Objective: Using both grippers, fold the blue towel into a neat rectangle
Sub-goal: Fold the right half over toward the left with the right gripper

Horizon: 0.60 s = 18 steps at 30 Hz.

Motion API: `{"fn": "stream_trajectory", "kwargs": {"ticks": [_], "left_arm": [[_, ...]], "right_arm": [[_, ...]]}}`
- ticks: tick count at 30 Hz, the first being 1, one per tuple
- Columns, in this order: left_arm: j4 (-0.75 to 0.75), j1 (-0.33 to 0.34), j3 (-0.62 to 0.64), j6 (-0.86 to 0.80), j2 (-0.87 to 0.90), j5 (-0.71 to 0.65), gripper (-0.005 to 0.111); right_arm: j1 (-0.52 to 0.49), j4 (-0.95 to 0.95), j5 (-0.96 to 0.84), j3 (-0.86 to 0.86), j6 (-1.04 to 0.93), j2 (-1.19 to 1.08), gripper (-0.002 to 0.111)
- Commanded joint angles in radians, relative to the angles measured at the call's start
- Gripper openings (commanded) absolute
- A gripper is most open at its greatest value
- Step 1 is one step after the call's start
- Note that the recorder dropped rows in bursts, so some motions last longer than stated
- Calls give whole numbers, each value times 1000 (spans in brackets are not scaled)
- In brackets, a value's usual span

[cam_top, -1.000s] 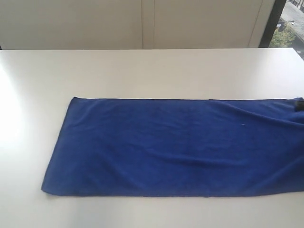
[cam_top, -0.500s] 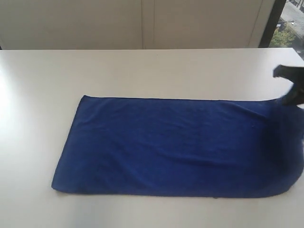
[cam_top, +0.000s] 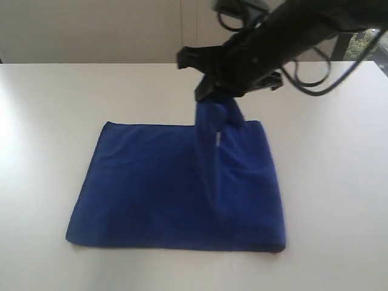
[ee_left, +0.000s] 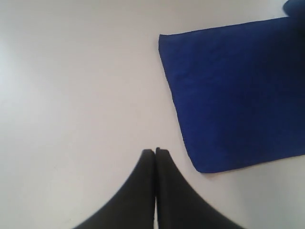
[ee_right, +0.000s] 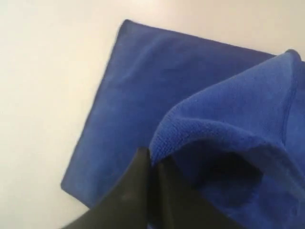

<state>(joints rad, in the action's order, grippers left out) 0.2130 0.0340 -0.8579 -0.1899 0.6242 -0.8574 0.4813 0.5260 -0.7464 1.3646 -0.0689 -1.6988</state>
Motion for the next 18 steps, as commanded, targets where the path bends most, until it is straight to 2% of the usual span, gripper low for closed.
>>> {"fn": "stream_trajectory", "kwargs": {"ticks": [1, 5, 11, 18], "left_arm": [[3, 3, 7, 8, -7, -3, 0], [3, 3, 7, 8, -7, -3, 0], [3, 3, 7, 8, -7, -3, 0], [3, 3, 7, 8, -7, -3, 0]], "right_arm": [[122, 6, 35, 118, 56, -153, 0], [198, 15, 57, 243, 77, -318, 0], [251, 24, 51, 401, 82, -503, 0], [236, -30, -97, 493, 122, -471, 0]]}}
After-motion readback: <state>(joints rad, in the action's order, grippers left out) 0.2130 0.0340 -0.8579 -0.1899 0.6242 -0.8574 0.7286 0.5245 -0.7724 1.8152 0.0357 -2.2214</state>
